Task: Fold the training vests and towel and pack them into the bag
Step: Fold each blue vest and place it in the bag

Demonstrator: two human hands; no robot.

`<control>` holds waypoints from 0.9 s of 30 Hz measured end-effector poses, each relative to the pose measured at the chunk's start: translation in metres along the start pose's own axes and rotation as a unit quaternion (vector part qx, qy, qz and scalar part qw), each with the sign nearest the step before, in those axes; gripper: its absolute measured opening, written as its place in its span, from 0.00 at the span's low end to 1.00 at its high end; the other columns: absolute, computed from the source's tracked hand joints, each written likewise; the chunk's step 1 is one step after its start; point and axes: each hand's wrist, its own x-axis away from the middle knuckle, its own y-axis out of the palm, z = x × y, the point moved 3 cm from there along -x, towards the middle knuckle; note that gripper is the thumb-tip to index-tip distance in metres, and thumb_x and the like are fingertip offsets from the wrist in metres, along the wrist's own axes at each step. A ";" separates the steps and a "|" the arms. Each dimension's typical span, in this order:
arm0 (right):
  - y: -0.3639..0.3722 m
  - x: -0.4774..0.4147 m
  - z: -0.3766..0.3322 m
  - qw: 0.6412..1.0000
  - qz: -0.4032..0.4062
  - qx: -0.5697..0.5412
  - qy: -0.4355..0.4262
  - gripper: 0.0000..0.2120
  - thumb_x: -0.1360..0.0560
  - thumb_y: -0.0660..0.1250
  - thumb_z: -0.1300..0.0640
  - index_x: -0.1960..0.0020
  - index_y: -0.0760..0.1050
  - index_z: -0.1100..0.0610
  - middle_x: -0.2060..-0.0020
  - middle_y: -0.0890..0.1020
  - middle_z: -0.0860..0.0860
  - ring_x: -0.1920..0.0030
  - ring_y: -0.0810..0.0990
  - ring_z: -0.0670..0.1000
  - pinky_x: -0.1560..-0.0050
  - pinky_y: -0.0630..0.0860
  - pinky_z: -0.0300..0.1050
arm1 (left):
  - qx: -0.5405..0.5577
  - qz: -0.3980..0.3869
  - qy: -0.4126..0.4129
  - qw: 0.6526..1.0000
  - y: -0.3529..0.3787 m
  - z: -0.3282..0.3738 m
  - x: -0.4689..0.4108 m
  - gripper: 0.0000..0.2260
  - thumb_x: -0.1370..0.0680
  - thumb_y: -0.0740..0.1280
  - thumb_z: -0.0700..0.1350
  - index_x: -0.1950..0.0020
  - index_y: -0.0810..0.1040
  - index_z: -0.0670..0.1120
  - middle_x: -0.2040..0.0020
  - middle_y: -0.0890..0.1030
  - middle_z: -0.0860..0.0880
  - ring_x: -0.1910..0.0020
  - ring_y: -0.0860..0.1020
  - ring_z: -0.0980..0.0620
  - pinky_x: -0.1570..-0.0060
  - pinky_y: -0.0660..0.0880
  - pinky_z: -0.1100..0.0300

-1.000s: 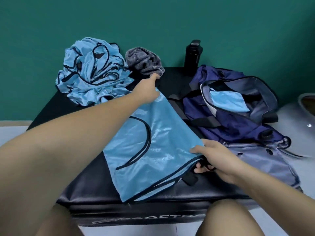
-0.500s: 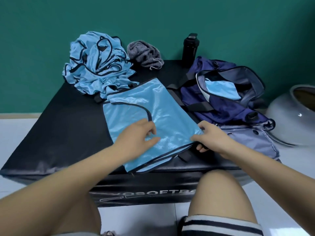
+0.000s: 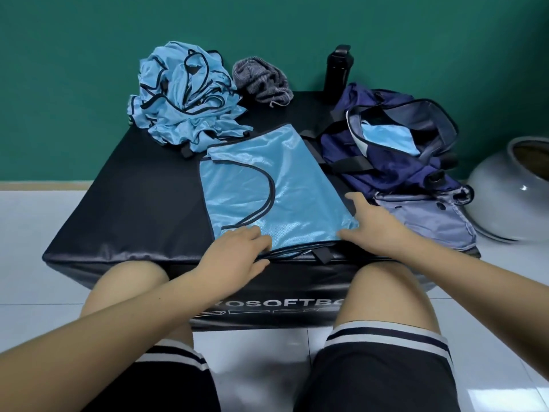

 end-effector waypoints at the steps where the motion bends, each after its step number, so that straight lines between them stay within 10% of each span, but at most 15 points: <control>1: 0.001 0.001 0.001 0.999 0.029 0.033 -0.030 0.41 0.26 0.76 0.47 0.19 0.59 0.52 0.40 0.74 0.55 0.40 0.78 0.59 0.42 0.75 0.54 | 0.005 -0.002 -0.010 1.000 -0.001 -0.004 0.003 0.08 0.19 0.70 0.54 0.44 0.78 0.52 0.51 0.76 0.53 0.51 0.77 0.47 0.54 0.75 0.51; 5: 0.004 0.008 -0.009 0.960 0.125 0.149 -0.201 0.29 0.23 0.70 0.42 0.27 0.72 0.54 0.37 0.72 0.53 0.42 0.75 0.60 0.42 0.73 0.59 | -0.014 0.001 -0.022 1.000 -0.004 -0.017 0.014 0.04 0.21 0.71 0.49 0.49 0.78 0.51 0.55 0.77 0.53 0.55 0.78 0.46 0.59 0.69 0.54; 9: 0.018 0.020 -0.029 0.919 0.054 0.196 -0.338 0.26 0.20 0.66 0.33 0.32 0.75 0.50 0.38 0.75 0.49 0.43 0.75 0.55 0.43 0.73 0.55 | -0.036 -0.007 -0.001 0.999 -0.009 -0.029 0.021 0.06 0.24 0.73 0.46 0.52 0.77 0.50 0.58 0.76 0.54 0.60 0.76 0.48 0.58 0.65 0.55; 27: 0.025 0.031 -0.058 0.905 0.100 0.271 -0.313 0.17 0.34 0.67 0.63 0.47 0.70 0.55 0.61 0.73 0.51 0.62 0.74 0.60 0.60 0.71 0.54 | 0.055 -0.015 -0.065 0.996 -0.047 -0.065 0.039 0.08 0.19 0.67 0.45 0.40 0.78 0.53 0.50 0.83 0.57 0.54 0.79 0.52 0.51 0.76 0.53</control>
